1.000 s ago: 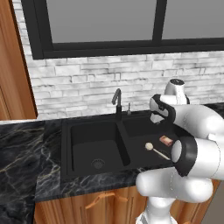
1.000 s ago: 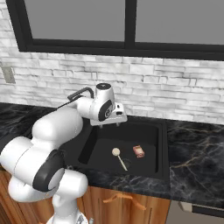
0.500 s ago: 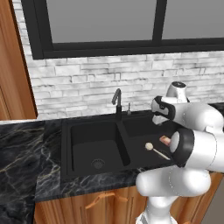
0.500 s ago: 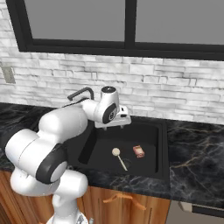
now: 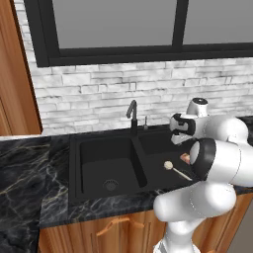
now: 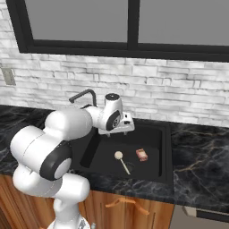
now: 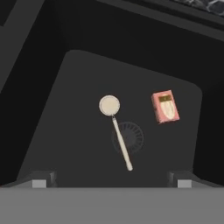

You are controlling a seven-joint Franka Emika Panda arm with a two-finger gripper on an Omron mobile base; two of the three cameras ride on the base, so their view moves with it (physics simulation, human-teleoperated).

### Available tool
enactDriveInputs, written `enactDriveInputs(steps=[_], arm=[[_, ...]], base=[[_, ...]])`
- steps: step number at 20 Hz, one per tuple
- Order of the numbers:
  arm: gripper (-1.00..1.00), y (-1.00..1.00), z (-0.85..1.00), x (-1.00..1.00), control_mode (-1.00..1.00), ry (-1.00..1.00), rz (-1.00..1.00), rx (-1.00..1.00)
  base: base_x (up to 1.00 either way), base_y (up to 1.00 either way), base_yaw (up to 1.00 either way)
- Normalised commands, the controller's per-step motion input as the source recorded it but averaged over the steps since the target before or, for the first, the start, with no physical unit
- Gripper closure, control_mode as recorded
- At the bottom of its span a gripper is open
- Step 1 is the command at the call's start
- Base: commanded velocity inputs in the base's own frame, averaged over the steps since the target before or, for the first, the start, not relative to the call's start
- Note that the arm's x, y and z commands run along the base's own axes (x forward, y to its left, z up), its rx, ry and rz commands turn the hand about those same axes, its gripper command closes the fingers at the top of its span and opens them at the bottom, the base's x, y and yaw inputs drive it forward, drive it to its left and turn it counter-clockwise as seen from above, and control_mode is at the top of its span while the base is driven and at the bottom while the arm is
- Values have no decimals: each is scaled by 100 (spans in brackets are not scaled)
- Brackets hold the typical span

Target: Pick up the bar soap and dish brush from the sink, and place them back in the cabinet, and close the cabinet doors.

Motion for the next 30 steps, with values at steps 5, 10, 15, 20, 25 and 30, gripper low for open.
enactDriveInputs(steps=[5,10,15,20,25,30], arm=[[-100,-3,-28,5,-100,0,0,0],[-100,-6,-27,6,-100,0,0,0],[-100,0,-28,9,-100,0,0,0],[-100,0,-20,7,-100,0,0,0],[-100,0,-15,11,-100,0,0,0],[-100,-2,-17,10,-100,0,0,0]], base=[[0,0,0],[0,0,0],[0,0,0],[0,0,0],[0,0,0],[0,0,0]])
